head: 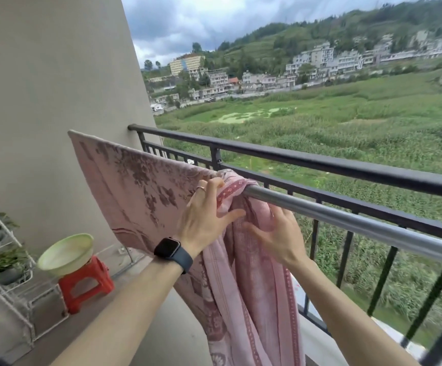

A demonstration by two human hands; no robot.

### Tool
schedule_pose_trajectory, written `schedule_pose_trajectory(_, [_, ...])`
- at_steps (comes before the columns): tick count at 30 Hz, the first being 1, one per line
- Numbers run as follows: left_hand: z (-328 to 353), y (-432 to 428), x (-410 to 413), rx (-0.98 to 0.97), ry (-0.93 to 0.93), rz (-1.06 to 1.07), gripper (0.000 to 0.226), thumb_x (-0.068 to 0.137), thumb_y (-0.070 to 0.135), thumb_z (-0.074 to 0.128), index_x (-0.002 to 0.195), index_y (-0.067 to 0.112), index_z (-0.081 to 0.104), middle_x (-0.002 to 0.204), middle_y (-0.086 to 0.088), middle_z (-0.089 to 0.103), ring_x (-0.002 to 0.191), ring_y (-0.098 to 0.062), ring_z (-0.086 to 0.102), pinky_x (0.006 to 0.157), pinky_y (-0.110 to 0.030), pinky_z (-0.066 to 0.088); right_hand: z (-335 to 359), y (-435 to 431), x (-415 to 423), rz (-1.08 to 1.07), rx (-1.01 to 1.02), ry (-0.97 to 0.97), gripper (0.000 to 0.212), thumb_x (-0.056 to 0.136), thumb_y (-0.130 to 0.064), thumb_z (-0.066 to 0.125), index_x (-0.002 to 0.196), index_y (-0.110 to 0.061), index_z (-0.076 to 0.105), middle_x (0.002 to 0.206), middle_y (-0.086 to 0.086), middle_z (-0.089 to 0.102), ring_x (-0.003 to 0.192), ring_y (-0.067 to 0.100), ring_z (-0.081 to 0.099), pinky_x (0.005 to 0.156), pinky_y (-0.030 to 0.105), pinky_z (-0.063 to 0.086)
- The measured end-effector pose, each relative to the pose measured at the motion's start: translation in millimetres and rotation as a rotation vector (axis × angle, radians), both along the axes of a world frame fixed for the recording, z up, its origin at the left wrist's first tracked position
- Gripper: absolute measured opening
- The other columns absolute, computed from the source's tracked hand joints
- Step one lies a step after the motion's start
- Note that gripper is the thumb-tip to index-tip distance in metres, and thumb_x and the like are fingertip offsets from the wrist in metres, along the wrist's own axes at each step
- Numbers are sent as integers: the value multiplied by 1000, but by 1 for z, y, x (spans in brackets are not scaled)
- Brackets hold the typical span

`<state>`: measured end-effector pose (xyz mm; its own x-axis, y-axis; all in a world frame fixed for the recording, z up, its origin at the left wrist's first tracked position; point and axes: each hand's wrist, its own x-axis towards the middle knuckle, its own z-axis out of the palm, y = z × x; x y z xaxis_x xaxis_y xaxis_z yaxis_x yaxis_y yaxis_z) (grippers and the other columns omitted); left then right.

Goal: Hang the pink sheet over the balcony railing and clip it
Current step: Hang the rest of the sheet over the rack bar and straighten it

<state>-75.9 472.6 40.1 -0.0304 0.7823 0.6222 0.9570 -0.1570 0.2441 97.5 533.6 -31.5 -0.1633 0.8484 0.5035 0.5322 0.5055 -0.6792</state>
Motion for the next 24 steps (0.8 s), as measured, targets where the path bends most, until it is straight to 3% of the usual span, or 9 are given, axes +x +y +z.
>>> schedule_pose_trajectory(2, [-2, 0, -9, 0, 206, 103, 58, 85, 33, 72, 129, 20, 36, 114, -9, 51, 96, -28, 59, 73, -42, 52, 2, 8, -2, -40, 77, -16, 32, 90, -30, 68, 119, -19, 65, 106, 4, 71, 97, 22, 65, 72, 31, 45])
schedule_pose_trajectory(4, [10, 2, -27, -30, 204, 162, 50, 86, 21, 69, 129, 21, 44, 118, -8, 59, 103, -31, 60, 82, -43, 53, 16, 19, 5, 3, 22, 185, 15, 92, -19, 67, 107, -16, 66, 91, 0, 70, 75, -2, 64, 61, 19, 43])
schedule_pose_trajectory(6, [32, 8, -50, -153, -18, 159, 37, 86, 15, 65, 120, 27, 57, 115, 1, 68, 105, -23, 64, 84, -35, 53, 41, 40, 16, 62, -53, 386, 13, 87, -8, 74, 97, -9, 67, 88, 3, 70, 68, -11, 63, 56, 8, 45])
schedule_pose_trajectory(10, [81, 7, -62, -220, -642, -59, 35, 79, 5, 74, 103, 27, 63, 102, 3, 69, 97, -14, 66, 86, -32, 55, 88, 57, 25, 176, -54, 600, 22, 83, 5, 72, 90, -16, 71, 87, -4, 72, 74, -3, 67, 66, 15, 53])
schedule_pose_trajectory(13, [84, -8, -46, -313, -632, -149, 58, 72, 18, 86, 119, 25, 53, 107, 3, 61, 97, -12, 62, 86, -28, 52, 84, 56, 19, 280, -78, 636, 27, 80, 4, 73, 96, -16, 66, 89, -4, 70, 78, 3, 67, 67, 16, 53])
schedule_pose_trajectory(17, [44, -16, -34, -570, -356, -40, 75, 71, 31, 83, 131, 31, 38, 103, 9, 58, 94, -10, 61, 88, -32, 52, 55, 60, 29, 768, -576, 591, 95, 54, -37, 92, 135, -9, 51, 134, 11, 60, 114, 23, 61, 96, 37, 51])
schedule_pose_trajectory(21, [33, -12, -31, -636, -575, -105, 65, 68, 23, 88, 120, 18, 49, 108, 1, 67, 97, -17, 65, 92, -36, 53, 44, 60, 27, 874, -653, 457, 54, 97, -27, 58, 142, -2, 44, 146, 22, 45, 125, 28, 50, 110, 44, 35])
schedule_pose_trajectory(22, [37, -11, -32, -647, -559, -121, 57, 67, 24, 89, 114, 16, 57, 104, -1, 71, 95, -18, 68, 93, -38, 53, 39, 63, 26, 827, -642, 350, 37, 103, -20, 50, 135, -2, 51, 137, 22, 55, 121, 20, 55, 111, 40, 38])
schedule_pose_trajectory(24, [46, -10, -35, -591, -512, -101, 48, 63, 27, 90, 103, 17, 66, 97, 0, 74, 91, -18, 70, 91, -42, 54, 46, 64, 19, 742, -646, 312, 21, 102, -2, 45, 107, -12, 62, 100, 0, 76, 90, 0, 68, 88, 23, 51])
